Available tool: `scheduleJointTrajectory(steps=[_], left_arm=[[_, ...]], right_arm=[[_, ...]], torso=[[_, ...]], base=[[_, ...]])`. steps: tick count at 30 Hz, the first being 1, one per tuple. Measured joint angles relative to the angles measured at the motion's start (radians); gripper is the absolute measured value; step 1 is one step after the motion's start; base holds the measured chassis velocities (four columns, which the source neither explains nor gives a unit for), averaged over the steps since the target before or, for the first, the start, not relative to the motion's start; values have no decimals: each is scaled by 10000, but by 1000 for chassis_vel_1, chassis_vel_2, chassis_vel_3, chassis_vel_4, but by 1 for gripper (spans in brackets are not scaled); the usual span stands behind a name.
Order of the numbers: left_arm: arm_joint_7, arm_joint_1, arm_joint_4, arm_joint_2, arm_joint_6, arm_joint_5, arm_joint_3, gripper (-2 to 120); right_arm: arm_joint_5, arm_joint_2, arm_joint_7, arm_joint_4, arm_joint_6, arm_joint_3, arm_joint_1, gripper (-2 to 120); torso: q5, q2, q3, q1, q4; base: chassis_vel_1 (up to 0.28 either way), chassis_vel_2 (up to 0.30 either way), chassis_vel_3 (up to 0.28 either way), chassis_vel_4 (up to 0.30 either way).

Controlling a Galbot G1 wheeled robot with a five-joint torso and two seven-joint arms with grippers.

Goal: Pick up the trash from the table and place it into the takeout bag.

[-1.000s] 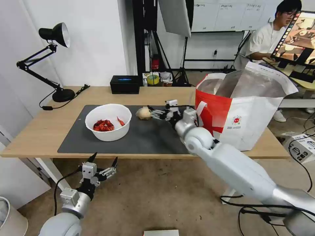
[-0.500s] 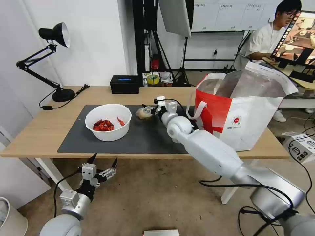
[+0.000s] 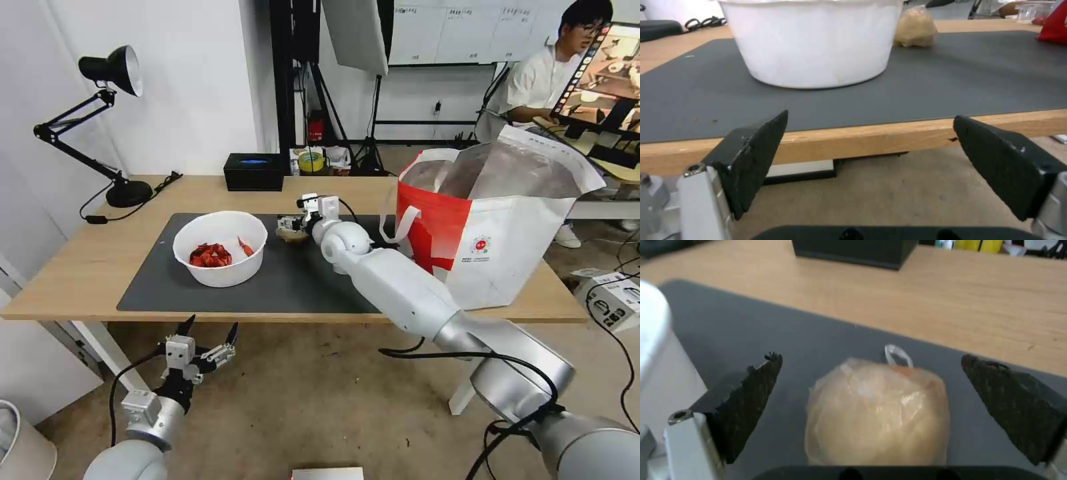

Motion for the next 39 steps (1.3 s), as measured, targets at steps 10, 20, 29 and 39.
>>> scheduleJointTrajectory(steps=[10,20,29,39], left_arm=[[4,-103,36,32,-5,-45,20,100],[14,-117,77,7,-22,-53,39,100],[21,-234,165,-10,-24,-63,186,100],[20,-288,209,9,-28,-68,245,100]], right_arm=[[-206,268,-314,-626,-540,-15,220,100],[-430,517,-356,-879,-613,-27,205,100],[-755,760,-317,-1345,-615,-16,142,100],[-914,866,-469,-1635,-536,-1,167,100]], torso=[[1,0,0,1,0],[0,0,0,0,-1],[1,0,0,0,0],[1,0,0,0,-1]], base=[[0,0,0,0],[0,0,0,0],[0,0,0,0],[0,0,0,0]])
